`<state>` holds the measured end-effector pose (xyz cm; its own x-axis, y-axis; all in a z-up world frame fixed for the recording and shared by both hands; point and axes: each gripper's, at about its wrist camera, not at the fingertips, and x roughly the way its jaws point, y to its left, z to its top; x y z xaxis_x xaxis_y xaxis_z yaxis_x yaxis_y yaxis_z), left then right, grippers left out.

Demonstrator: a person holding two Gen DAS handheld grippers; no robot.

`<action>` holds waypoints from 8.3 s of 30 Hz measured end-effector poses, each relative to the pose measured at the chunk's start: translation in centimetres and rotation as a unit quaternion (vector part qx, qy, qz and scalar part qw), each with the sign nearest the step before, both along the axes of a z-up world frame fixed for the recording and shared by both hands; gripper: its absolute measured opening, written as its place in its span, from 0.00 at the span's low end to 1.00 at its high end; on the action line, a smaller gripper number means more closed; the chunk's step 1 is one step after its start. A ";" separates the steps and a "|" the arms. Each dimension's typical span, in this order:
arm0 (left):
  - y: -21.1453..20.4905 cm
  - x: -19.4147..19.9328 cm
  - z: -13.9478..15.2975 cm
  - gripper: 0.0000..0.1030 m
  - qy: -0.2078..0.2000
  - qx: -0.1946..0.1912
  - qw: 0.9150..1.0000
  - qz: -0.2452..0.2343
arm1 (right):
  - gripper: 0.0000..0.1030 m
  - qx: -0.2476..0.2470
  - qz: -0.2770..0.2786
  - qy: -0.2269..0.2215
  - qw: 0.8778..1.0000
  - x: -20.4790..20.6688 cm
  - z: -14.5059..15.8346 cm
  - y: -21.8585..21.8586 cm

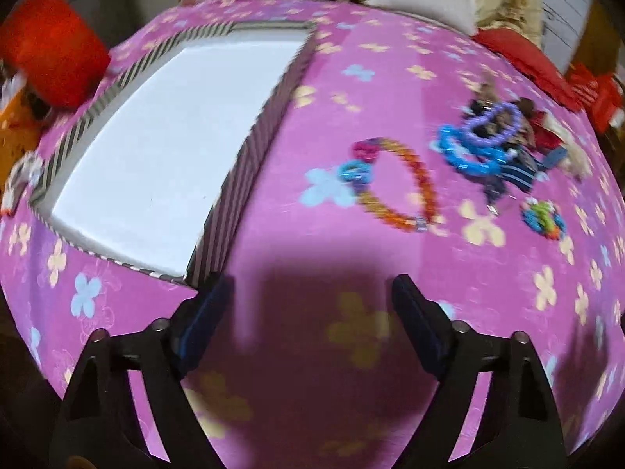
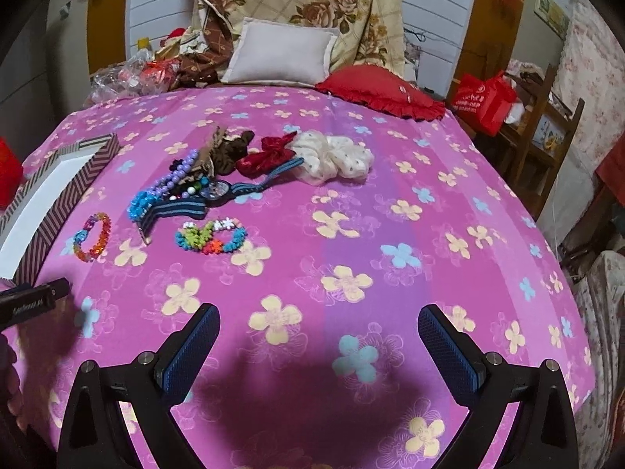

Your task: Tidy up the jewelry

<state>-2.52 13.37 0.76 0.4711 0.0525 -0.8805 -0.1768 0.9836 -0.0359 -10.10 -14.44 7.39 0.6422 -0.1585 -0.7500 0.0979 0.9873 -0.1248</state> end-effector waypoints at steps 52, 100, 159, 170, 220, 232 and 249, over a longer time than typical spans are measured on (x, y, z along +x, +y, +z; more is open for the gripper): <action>3.7 -8.3 9.2 0.82 -0.117 0.015 0.993 0.001 | 0.97 0.116 -0.018 -0.066 0.991 -3.2 4.7 -1.0; -1.9 8.1 0.8 0.01 -0.032 -0.108 0.975 -0.189 | 0.74 0.149 0.078 0.050 0.984 9.8 -4.2 2.2; -1.7 5.4 3.2 0.47 -0.046 -0.126 0.962 -0.236 | 0.17 0.092 0.133 0.046 0.986 5.7 3.3 10.9; -7.4 4.5 0.4 0.19 -0.049 0.007 0.957 -0.286 | 0.17 0.118 0.102 0.048 0.987 5.4 2.1 7.2; 25.4 3.7 5.9 0.33 -0.085 -0.109 0.973 0.184 | 0.48 0.099 0.317 0.130 0.934 10.8 -1.7 34.9; 25.4 3.7 6.0 0.33 -0.090 -0.107 0.970 0.200 | 0.41 -0.025 0.284 0.134 0.949 8.8 -4.5 33.7; 23.8 4.6 5.4 0.37 -0.080 -0.091 0.975 0.184 | 0.42 0.016 0.271 0.150 0.951 5.8 -4.4 30.3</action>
